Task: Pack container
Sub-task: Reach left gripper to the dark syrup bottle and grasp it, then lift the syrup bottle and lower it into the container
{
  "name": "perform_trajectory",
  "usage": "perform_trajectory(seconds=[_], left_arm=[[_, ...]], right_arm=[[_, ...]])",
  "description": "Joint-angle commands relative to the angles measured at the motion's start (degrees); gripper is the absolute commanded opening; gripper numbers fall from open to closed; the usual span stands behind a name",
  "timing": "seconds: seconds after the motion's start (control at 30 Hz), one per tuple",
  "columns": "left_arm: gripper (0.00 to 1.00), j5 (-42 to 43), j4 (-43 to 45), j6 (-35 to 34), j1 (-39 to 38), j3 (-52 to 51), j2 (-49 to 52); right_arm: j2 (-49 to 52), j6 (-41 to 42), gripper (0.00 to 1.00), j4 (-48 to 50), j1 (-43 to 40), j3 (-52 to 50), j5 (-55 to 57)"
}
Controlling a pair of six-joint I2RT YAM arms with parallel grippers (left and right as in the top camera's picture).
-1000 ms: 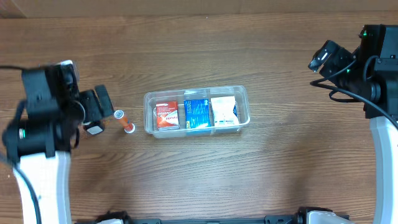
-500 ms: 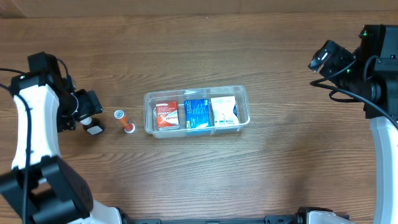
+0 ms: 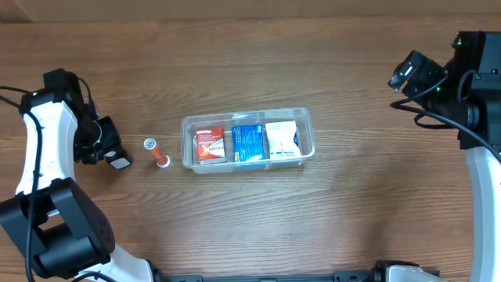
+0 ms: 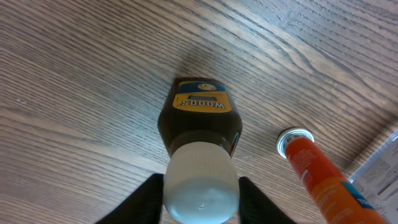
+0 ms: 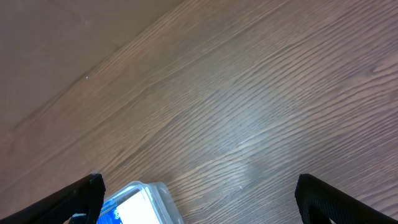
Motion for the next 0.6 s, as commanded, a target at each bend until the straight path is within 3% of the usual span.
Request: perform_trajectory(seconds=[0.0,0.27,0.43,0.57], left_arm=[[0.37,-0.98,0.28,0.39,0.09,0.76,0.74],[0.58,-1.01,1.55,0.87,0.09,0.50,0.76],[0.56,-0.76,3.04,1.68,0.09,-0.55,0.76],[0.41,-0.26,3.02,1.73,0.09,-0.55,0.76]], right_arm=[[-0.79,0.02,1.00,0.33,-0.22,0.42,-0.07],[-0.79,0.00,1.00,0.33,-0.22,0.42,-0.09],[-0.79,0.00,1.00,0.33,-0.22,0.42,-0.09],[-0.79,0.02,1.00,0.33,-0.22,0.42,-0.07]])
